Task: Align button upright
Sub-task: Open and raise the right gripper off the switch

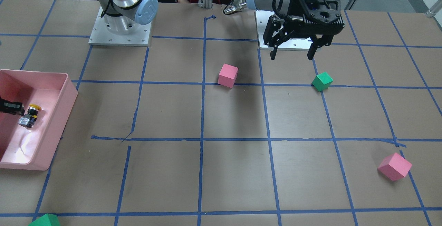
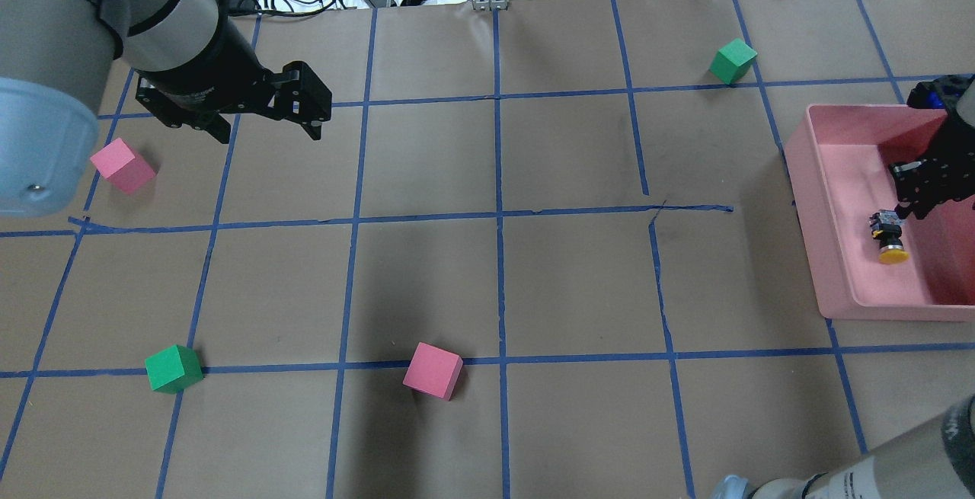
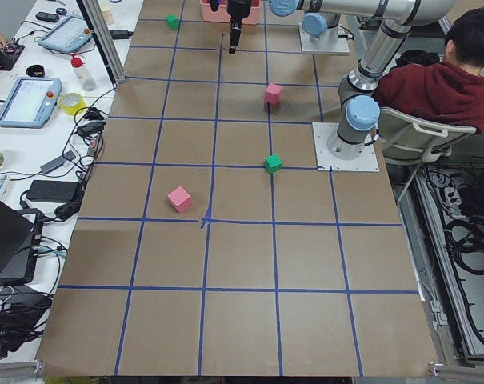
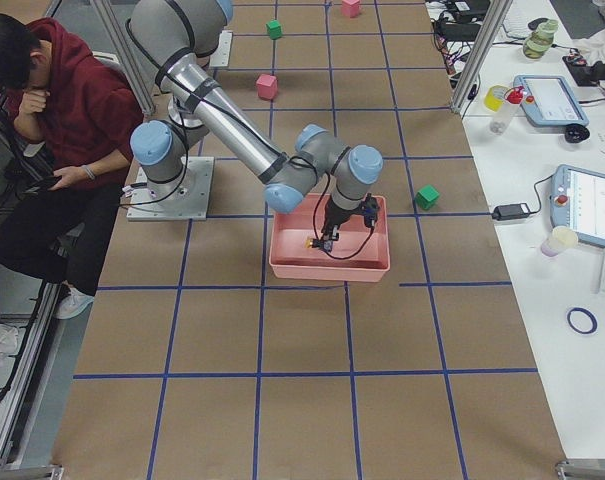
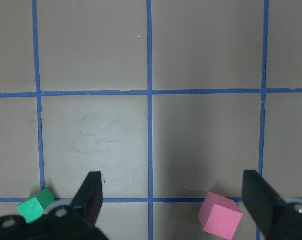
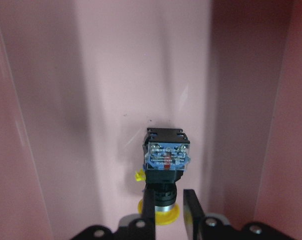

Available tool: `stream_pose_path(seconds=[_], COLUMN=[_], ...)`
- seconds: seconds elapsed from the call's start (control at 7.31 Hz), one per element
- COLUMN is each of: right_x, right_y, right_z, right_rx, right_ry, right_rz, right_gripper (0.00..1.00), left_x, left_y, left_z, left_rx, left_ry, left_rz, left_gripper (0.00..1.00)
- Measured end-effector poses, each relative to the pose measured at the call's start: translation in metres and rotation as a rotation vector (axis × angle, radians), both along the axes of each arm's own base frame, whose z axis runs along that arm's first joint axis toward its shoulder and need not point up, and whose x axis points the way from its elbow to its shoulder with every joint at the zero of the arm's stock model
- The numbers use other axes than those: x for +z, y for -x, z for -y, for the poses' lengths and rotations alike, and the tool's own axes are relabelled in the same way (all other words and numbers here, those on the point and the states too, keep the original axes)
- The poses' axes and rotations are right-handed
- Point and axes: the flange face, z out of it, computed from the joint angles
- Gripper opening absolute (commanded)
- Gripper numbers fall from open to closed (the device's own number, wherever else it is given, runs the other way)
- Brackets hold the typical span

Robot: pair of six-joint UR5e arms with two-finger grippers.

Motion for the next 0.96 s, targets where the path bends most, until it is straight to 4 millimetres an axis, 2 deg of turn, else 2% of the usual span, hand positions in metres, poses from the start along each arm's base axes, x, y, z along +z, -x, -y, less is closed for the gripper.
stream_pose_path(seconds=[0.14,0.27,0.41,0.55,0.96], right_x=[0.022,0.042,0.052,0.052,0.018], right_y=[-0.002,-0.009,-0.017,-0.019,-0.009], right_z=[0.008,0.013,0.018,0.022,0.037], right_rx=[-0.010,-0.013,-0.008,0.005,0.072], right_ry=[0.026,0.040,0.046,0.058,0.109], right_rz=[0.011,0.016,0.016,0.011,-0.021], right_gripper=[0.00,0.22,0.93,0.99,1.00], left_x=[0.000,0.000,0.000,0.000,0.000], left_y=[0.000,0.001,0.001,0.001,0.001], left_z=[0.000,0.000,0.000,0.000,0.000], left_rx=[0.000,-0.001,-0.002,-0.002,-0.002], left_ry=[0.000,0.000,0.000,0.000,-0.001], left_rz=[0.000,-0.001,0.000,0.000,0.000], left_gripper=[1.00,1.00,1.00,1.00,1.00])
